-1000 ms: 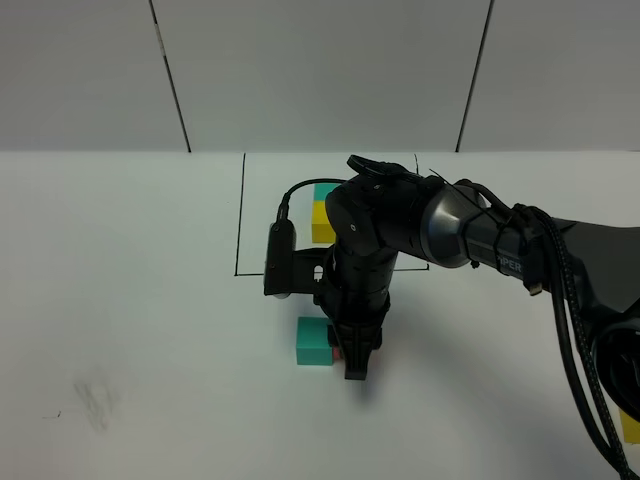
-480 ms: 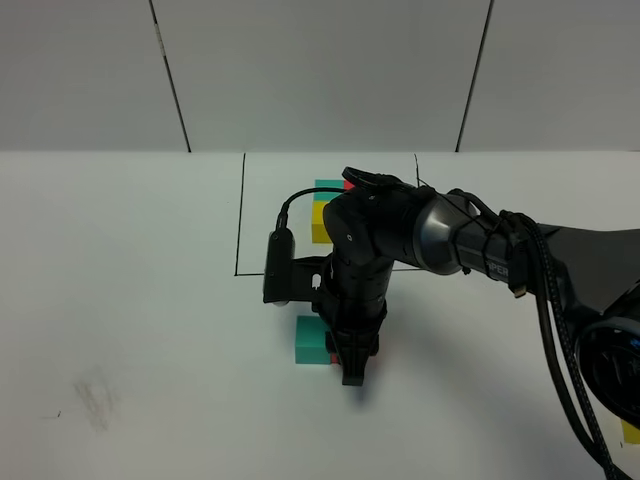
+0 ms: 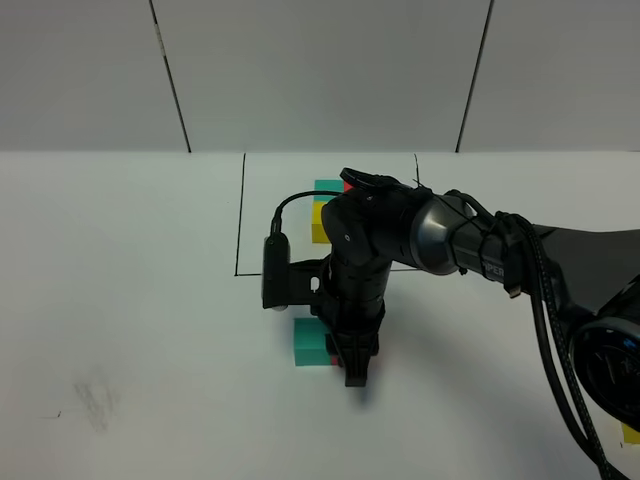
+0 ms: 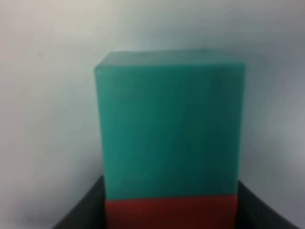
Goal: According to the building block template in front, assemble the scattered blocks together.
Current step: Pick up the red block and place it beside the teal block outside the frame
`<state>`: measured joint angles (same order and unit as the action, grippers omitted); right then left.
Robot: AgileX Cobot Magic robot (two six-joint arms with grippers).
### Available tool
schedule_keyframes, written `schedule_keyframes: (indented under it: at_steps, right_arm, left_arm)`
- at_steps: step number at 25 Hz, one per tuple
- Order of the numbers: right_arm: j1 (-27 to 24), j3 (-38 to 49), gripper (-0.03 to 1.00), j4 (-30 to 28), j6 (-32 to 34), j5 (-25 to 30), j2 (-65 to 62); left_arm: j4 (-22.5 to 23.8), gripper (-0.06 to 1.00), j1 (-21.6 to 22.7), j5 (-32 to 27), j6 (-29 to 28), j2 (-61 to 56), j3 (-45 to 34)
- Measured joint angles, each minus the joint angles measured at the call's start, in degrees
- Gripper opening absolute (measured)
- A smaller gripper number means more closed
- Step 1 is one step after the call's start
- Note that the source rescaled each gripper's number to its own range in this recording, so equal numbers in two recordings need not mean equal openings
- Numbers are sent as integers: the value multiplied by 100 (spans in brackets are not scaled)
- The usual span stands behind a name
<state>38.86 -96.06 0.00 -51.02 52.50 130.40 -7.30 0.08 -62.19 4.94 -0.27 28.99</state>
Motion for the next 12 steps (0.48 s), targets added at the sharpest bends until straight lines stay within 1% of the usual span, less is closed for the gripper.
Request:
schedule_keyframes:
  at_steps: [3, 12]
  right_arm:
    - [0, 0, 0, 0, -141, 0, 0]
    - [0, 0, 0, 0, -181, 0, 0]
  left_arm:
    - [0, 74, 0, 0, 0, 0, 0]
    - [0, 74, 0, 0, 0, 0, 0]
